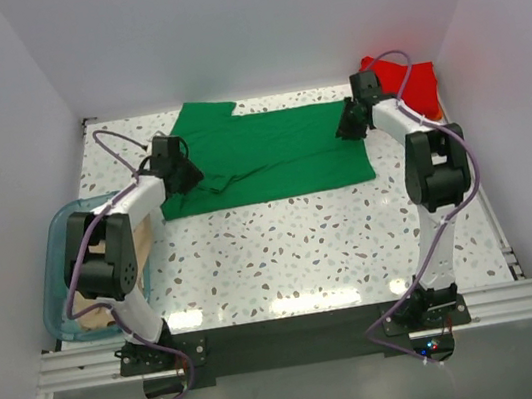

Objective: Fold and stack the t-shirts
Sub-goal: Fold the tshirt

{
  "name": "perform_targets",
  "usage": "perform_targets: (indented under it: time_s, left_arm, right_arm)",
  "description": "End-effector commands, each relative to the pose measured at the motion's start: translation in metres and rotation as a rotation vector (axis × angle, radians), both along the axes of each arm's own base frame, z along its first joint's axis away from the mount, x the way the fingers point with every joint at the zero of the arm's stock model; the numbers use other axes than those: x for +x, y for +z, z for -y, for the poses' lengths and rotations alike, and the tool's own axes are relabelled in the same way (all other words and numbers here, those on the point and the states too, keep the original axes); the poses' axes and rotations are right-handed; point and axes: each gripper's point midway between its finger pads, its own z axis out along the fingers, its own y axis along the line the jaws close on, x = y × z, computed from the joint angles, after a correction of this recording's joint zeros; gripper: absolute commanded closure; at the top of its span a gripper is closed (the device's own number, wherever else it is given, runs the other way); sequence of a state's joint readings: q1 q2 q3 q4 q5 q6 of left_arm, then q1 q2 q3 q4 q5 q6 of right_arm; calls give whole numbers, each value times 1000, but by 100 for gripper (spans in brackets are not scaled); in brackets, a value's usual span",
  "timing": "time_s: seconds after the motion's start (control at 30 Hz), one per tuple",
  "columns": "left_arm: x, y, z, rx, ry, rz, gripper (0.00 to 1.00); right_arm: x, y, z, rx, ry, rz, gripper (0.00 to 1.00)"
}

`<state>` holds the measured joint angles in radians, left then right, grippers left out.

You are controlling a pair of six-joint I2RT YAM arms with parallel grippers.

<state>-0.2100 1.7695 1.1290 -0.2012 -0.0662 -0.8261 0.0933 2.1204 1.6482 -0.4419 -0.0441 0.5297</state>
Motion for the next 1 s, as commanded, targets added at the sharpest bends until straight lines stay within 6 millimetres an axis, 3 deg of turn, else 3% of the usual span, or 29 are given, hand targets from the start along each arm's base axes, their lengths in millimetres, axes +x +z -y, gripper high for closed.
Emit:
perform_targets:
  time_s: [0.0,0.07,0.1,0.43,0.57,0.8,0.97]
  left_arm:
    - [12,11,2,4,-15,49,64]
    - [9,6,1,2,-9,40,59]
    - [11,7,3,-8,-15,52,59]
    - [13,-12,22,-40,-40,23,54]
    - [16,-17,28,-50,-43,18,54]
    - [24,-22,34,-53,-48,14,54]
    - [32,-19,37,-57,-51,27,65]
  right_arm:
    - [3,34,0,-3,10,74,74]
    - [-6,34,-8,-1,28,76,74]
    - [-8,43,-10,-1,33,95,73]
    - [-51,50,-48,39,114,123,73]
    - [-64,66,-58,48,138,163,73]
    - [-78,72,-58,53,145,182,73]
    - [-83,74,-59,59,153,188,73]
